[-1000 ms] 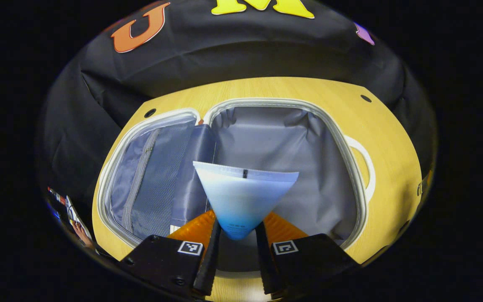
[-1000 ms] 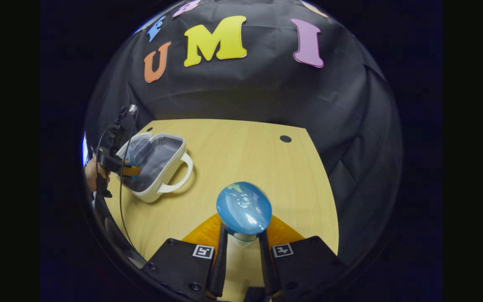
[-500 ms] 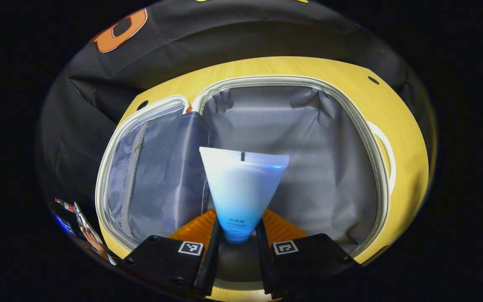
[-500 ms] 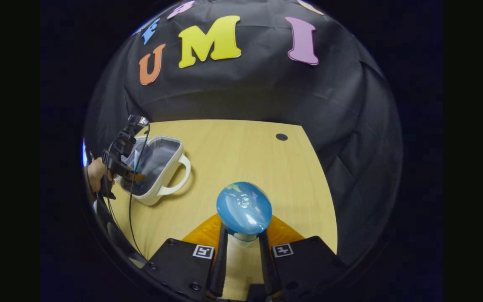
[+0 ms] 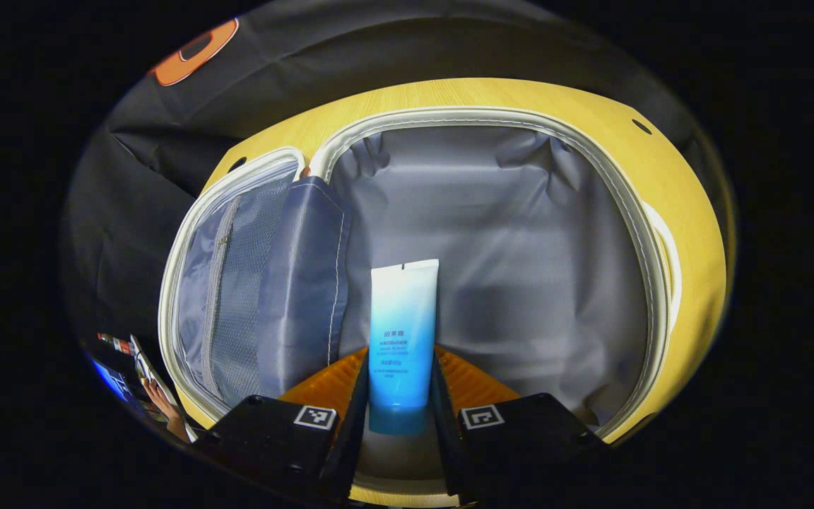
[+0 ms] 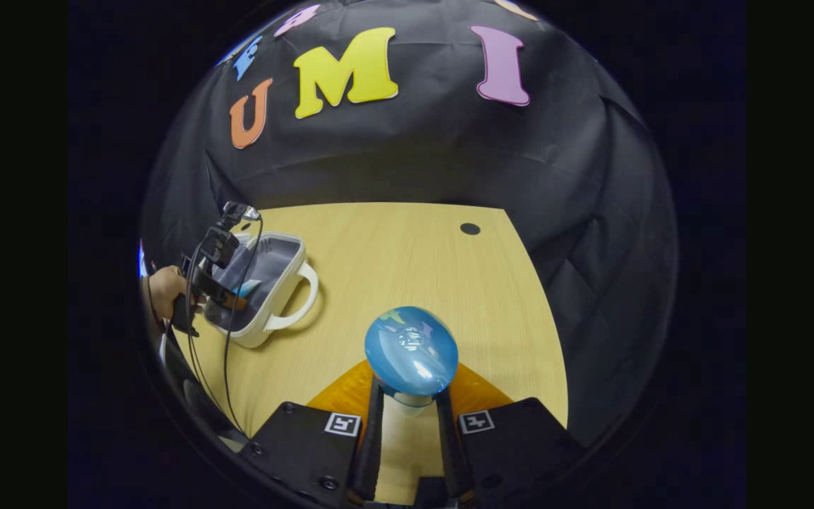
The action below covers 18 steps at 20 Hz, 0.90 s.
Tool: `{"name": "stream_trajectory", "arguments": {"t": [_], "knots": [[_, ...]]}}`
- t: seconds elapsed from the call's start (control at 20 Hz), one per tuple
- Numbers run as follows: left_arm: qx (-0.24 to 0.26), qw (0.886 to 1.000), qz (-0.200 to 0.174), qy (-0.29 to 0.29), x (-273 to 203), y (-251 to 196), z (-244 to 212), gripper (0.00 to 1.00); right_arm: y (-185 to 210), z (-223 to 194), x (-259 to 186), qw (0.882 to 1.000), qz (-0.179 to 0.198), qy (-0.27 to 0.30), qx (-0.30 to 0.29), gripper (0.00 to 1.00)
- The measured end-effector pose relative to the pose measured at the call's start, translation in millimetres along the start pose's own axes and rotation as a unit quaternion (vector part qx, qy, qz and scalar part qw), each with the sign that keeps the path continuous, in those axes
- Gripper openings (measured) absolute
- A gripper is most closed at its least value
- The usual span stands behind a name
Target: First open the suitcase, pack the skin care products into it, and then close the suitcase.
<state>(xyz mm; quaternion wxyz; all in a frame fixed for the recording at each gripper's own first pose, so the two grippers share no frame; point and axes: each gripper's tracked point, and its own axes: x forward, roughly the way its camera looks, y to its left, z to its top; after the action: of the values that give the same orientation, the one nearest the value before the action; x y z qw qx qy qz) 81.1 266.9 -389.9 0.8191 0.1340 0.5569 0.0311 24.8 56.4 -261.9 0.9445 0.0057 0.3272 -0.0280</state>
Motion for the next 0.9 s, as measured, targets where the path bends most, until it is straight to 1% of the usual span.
{"name": "stream_trajectory", "arguments": {"t": [0.05,0.1,0.15,0.2,0.25,0.3,0.35,0.4,0.5,0.55,0.65,0.7,0.75,0.85,0.9], "knots": [[-0.003,1.0,0.003,0.0,3.1,0.6,-1.9,0.52,1.3,0.5,-0.1,1.0,0.002,0.0,-0.003,0.33],[-0.003,1.0,0.003,0.001,-0.9,1.3,-1.7,0.63,3.1,1.7,-0.3,1.0,0.005,0.0,-0.005,0.33],[-0.004,1.0,0.001,0.002,-1.9,0.6,-2.1,0.57,6.0,3.1,-0.2,1.0,0.008,0.0,-0.004,0.33],[-0.005,1.0,-0.009,0.0,-6.4,-4.6,-1.9,0.59,10.1,6.6,-0.2,1.0,0.011,0.0,-0.005,0.33],[-0.005,1.0,-0.012,-0.015,-14.6,-6.1,1.7,0.65,15.5,9.3,0.7,1.0,0.016,0.0,-0.007,0.33],[-0.005,0.999,-0.009,-0.036,-22.2,-5.6,8.4,0.77,23.3,15.0,1.5,1.0,0.022,-0.002,-0.011,0.34],[-0.003,0.998,-0.009,-0.063,-34.5,-4.6,15.6,0.82,32.7,22.0,2.7,0.999,0.03,-0.005,-0.018,0.34],[-0.002,0.996,0.0,-0.093,-51.7,0.5,23.6,0.83,43.2,30.8,5.3,0.999,0.038,-0.01,-0.024,0.34],[-0.014,0.987,0.005,-0.163,-89.2,10.1,37.7,0.89,72.4,51.4,10.0,0.997,0.061,-0.019,-0.031,0.33],[-0.026,0.979,0.007,-0.201,-110.6,18.5,43.1,0.9,91.2,63.1,13.2,0.996,0.075,-0.023,-0.035,0.34],[-0.048,0.965,0.007,-0.259,-148.3,33.3,50.1,0.94,127.7,84.8,20.2,0.994,0.098,-0.034,-0.045,0.34],[-0.059,0.958,0.009,-0.281,-164.3,40.8,50.2,0.94,148.7,95.2,24.0,0.992,0.11,-0.039,-0.05,0.33],[-0.064,0.953,0.009,-0.294,-177.9,46.7,46.7,0.95,173.4,104.9,26.1,0.99,0.124,-0.044,-0.056,0.34],[-0.08,0.943,0.014,-0.322,-199.5,64.1,37.3,0.98,213.9,112.7,33.7,0.986,0.145,-0.044,-0.063,0.34],[-0.09,0.938,0.016,-0.335,-209.5,72.8,33.5,0.99,237.6,115.1,39.5,0.985,0.157,-0.04,-0.065,0.31]]}}
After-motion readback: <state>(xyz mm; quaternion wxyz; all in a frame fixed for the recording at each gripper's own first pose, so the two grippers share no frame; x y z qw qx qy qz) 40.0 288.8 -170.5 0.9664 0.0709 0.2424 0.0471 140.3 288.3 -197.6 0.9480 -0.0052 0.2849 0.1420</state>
